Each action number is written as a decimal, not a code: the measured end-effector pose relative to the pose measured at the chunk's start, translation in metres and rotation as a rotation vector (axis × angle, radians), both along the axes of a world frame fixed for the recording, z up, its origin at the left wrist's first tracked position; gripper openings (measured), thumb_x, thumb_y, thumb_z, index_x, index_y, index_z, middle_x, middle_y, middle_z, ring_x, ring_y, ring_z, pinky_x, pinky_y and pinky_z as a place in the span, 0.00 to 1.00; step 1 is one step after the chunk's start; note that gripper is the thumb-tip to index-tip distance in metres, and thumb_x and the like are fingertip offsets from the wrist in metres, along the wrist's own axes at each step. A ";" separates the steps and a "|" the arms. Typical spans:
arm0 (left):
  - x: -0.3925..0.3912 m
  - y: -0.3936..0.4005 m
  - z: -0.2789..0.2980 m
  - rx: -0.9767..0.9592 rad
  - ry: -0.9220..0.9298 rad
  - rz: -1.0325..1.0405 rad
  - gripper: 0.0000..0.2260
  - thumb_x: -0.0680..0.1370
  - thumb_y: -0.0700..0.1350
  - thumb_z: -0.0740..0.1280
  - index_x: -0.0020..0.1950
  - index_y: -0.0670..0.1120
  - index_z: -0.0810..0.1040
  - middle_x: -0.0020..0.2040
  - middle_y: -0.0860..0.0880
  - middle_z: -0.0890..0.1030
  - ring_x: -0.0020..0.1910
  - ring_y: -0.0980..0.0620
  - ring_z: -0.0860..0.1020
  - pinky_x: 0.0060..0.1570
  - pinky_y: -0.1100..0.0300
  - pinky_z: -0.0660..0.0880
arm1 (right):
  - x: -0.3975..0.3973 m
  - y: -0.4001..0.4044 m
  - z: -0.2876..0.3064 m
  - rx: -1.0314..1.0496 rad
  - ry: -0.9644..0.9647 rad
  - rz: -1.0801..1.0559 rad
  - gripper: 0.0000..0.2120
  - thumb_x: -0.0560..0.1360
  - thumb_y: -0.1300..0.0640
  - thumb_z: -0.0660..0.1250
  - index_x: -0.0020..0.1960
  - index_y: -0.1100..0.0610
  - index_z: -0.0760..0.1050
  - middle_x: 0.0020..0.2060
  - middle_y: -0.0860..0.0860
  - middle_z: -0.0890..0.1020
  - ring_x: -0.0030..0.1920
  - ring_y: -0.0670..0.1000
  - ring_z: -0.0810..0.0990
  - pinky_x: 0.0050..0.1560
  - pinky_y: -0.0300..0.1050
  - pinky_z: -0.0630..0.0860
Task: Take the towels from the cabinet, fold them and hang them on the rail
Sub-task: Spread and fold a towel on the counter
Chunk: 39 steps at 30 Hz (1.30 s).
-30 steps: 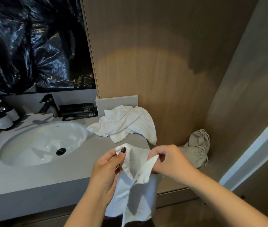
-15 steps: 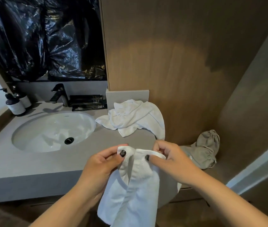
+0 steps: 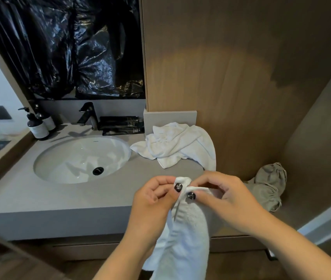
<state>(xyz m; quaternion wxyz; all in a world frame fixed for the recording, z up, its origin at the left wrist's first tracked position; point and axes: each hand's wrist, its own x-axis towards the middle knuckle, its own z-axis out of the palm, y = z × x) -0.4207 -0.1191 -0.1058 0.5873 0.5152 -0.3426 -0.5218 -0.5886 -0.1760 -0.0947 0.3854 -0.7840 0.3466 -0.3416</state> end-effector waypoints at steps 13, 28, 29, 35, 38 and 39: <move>-0.009 0.014 0.002 -0.125 -0.029 0.013 0.08 0.72 0.41 0.71 0.47 0.51 0.87 0.47 0.47 0.86 0.50 0.50 0.84 0.51 0.58 0.79 | 0.006 0.013 -0.002 0.082 -0.271 -0.168 0.08 0.68 0.59 0.78 0.40 0.48 0.81 0.38 0.48 0.83 0.40 0.53 0.80 0.42 0.51 0.78; -0.003 0.021 -0.020 -0.234 -0.372 0.057 0.18 0.75 0.36 0.71 0.47 0.62 0.86 0.45 0.55 0.81 0.44 0.58 0.79 0.43 0.70 0.73 | 0.007 0.024 -0.033 -0.113 0.054 -0.104 0.15 0.77 0.42 0.61 0.43 0.52 0.77 0.38 0.45 0.75 0.40 0.48 0.74 0.38 0.33 0.67; -0.001 0.021 -0.025 -0.259 -0.450 0.036 0.21 0.76 0.36 0.70 0.51 0.65 0.84 0.45 0.56 0.80 0.44 0.58 0.79 0.43 0.71 0.73 | 0.008 0.023 -0.032 -0.125 0.039 -0.109 0.15 0.77 0.43 0.61 0.43 0.52 0.77 0.38 0.45 0.75 0.40 0.49 0.74 0.38 0.34 0.67; 0.000 0.016 -0.044 -0.298 -0.633 -0.098 0.26 0.78 0.38 0.67 0.68 0.66 0.73 0.49 0.60 0.79 0.48 0.56 0.79 0.47 0.68 0.75 | 0.004 0.009 -0.015 -0.235 0.011 -0.102 0.10 0.78 0.48 0.62 0.46 0.52 0.79 0.40 0.44 0.76 0.42 0.49 0.75 0.40 0.38 0.71; -0.005 0.009 -0.047 -0.232 -0.684 -0.111 0.21 0.76 0.39 0.70 0.54 0.67 0.75 0.47 0.60 0.80 0.47 0.56 0.79 0.47 0.63 0.77 | -0.002 0.002 0.001 -0.288 0.021 -0.104 0.10 0.78 0.49 0.62 0.46 0.52 0.79 0.41 0.44 0.77 0.43 0.50 0.76 0.41 0.45 0.74; -0.006 0.007 -0.048 -0.241 -0.715 -0.102 0.16 0.75 0.40 0.71 0.50 0.62 0.75 0.46 0.59 0.80 0.46 0.56 0.79 0.47 0.62 0.77 | -0.005 0.000 0.006 -0.307 0.023 -0.111 0.10 0.78 0.49 0.62 0.46 0.53 0.79 0.41 0.44 0.77 0.43 0.51 0.76 0.41 0.47 0.73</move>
